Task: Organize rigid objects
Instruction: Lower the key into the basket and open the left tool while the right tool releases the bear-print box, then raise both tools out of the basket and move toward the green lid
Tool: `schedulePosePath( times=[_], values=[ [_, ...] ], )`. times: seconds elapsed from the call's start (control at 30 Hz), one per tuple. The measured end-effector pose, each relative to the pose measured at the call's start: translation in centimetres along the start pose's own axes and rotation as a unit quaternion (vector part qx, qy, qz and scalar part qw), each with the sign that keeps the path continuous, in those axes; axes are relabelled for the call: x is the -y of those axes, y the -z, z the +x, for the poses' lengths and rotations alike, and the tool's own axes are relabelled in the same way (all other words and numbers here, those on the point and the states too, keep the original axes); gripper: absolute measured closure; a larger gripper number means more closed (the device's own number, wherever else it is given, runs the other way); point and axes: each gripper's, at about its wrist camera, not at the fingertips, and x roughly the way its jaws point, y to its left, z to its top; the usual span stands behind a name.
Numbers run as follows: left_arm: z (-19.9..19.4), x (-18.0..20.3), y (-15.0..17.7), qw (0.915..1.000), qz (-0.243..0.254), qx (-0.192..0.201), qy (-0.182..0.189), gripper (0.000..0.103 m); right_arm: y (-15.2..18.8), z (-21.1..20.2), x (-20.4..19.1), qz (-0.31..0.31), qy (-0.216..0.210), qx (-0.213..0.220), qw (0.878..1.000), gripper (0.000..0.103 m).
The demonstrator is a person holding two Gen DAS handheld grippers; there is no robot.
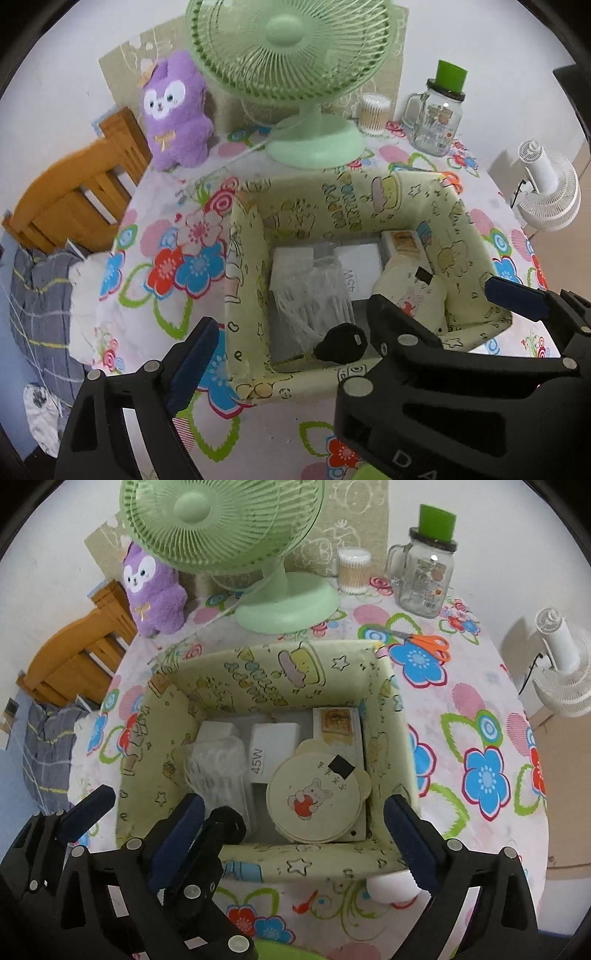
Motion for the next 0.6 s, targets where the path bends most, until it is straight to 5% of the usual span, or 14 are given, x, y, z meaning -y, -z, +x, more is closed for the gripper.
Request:
schedulePosePath(
  times=[0.6],
  values=[
    [-4.6, 1.4, 0.9, 0.9989, 0.014, 0.043, 0.01, 0.012, 1.5, -5.2, 0.6, -0.004, 0.015, 0.045, 0.999, 0.003]
  ],
)
